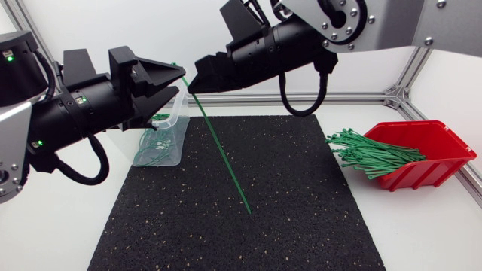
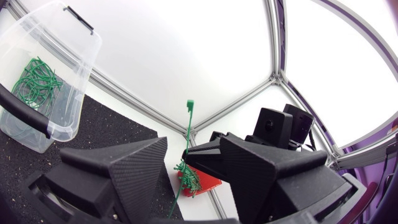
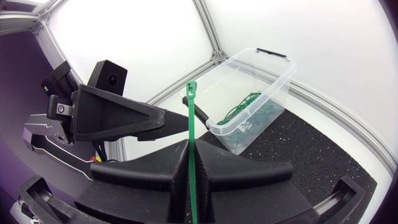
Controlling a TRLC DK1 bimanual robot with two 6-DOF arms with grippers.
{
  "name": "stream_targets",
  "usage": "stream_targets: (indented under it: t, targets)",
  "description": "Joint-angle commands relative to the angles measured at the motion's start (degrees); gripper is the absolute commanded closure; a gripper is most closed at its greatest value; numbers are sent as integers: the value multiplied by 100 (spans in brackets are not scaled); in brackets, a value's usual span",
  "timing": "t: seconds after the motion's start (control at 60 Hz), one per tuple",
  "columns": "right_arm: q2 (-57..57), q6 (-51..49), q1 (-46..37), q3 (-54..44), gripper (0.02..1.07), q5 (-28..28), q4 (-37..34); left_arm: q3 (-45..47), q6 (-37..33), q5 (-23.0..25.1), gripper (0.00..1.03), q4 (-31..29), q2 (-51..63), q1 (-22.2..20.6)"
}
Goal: Take a green cable tie from the red box, thread the tail through the head to close it, then place it in the transparent bin on the left.
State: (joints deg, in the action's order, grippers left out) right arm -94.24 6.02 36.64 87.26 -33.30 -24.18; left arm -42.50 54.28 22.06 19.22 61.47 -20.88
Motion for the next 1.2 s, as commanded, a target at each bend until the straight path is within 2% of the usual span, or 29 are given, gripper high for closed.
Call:
stream_targets:
  t: [0.0, 0.217, 0.283, 0.4, 0.467, 0.65, 0.767, 0.983, 1.183]
  targets:
    - [-95, 119, 27, -157, 98, -71, 28, -109, 206, 35, 53, 90, 67, 67]
    - [-156, 110, 62, -183, 98, -80, 10, -127, 206, 52, 53, 46, 75, 67]
    - [-192, 110, 80, -183, 98, -98, -7, -118, 206, 70, 57, 29, 75, 85]
    - [-200, 110, 106, -183, 98, -98, -16, -118, 206, 79, 58, -6, 75, 85]
    - [-192, 110, 124, -175, 98, -98, -42, -109, 214, 79, 63, -15, 75, 85]
    - [-183, 101, 141, -183, 98, -89, -42, -74, 206, 87, 63, -50, 75, 93]
    - [-174, 101, 141, -183, 98, -80, -42, -74, 214, 87, 70, -94, 75, 120]
    - [-156, 83, 185, -201, 98, -36, -78, -65, 214, 79, 70, -156, 58, 111]
    - [-139, 75, 194, -219, 98, -10, -86, -57, 223, 79, 75, -165, 49, 137]
